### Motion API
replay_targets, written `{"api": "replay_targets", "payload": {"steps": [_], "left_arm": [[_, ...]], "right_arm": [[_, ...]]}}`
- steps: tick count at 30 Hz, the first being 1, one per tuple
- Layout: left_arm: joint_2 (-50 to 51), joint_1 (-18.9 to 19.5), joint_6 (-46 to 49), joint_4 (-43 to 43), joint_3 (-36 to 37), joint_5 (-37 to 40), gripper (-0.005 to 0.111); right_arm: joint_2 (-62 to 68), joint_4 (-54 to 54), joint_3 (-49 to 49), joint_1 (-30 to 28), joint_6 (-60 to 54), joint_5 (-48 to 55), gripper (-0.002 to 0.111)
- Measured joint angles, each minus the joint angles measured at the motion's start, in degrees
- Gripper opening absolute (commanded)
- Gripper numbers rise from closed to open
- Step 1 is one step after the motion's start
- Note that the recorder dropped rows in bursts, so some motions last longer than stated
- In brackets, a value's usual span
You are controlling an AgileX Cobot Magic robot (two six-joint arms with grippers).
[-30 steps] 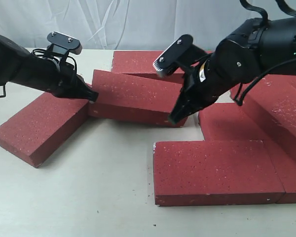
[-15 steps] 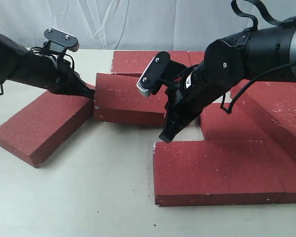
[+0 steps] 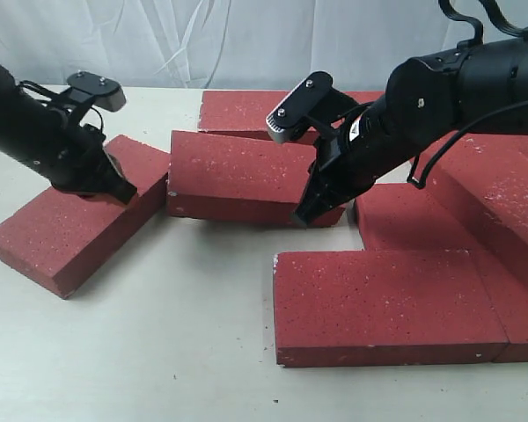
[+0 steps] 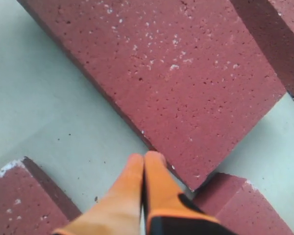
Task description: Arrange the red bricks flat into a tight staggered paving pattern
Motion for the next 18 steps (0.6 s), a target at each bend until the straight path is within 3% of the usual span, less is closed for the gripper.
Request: {"api": "replay_targets", "payload": {"steps": [9,18], "left_arm": [[8.6,-1.1,2.4,-7.7,-2.1,-6.9,0.0],[10.1,-1.1,2.7,-10.2,-2.3,-17.2,0.0]], "right_arm": [[0.0,0.8,0.0,0.0,0.0,-0.4,-0.001],[0.0,0.8,0.0,0.0,0.1,-0.5,-0.001]]}}
